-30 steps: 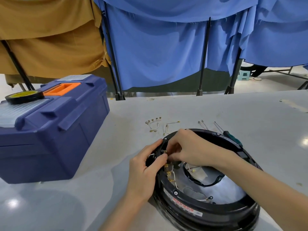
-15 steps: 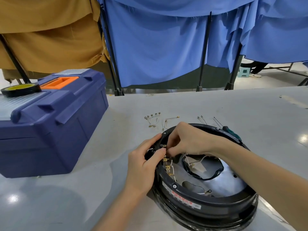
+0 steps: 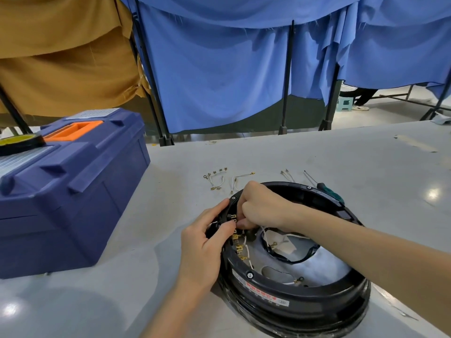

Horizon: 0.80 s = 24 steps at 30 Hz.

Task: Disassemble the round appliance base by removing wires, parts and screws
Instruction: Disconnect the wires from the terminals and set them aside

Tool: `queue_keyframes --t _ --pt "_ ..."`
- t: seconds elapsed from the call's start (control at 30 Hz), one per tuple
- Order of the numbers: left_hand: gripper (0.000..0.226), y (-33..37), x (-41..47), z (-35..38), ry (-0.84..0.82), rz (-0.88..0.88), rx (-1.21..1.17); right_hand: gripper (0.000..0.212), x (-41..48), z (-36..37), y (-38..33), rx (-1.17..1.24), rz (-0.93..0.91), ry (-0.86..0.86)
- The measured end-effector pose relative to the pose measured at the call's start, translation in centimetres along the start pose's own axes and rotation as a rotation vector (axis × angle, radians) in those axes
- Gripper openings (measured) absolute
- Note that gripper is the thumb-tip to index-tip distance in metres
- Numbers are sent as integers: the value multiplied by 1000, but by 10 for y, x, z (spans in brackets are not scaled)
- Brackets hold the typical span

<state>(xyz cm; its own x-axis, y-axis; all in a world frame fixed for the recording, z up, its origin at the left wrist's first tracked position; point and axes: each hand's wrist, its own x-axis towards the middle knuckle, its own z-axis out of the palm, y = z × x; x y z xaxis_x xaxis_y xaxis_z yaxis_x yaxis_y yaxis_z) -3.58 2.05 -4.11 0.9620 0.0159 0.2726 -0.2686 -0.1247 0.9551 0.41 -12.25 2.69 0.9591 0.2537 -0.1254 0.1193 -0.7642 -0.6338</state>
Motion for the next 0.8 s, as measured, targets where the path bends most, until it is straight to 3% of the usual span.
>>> queue_keyframes --t 0.7,0.8 --pt "44 1 -1 1 12 15 24 7 -2 2 -3 63 60 34" --pt "46 1 -1 0 12 14 19 15 -2 2 -3 64 60 15"
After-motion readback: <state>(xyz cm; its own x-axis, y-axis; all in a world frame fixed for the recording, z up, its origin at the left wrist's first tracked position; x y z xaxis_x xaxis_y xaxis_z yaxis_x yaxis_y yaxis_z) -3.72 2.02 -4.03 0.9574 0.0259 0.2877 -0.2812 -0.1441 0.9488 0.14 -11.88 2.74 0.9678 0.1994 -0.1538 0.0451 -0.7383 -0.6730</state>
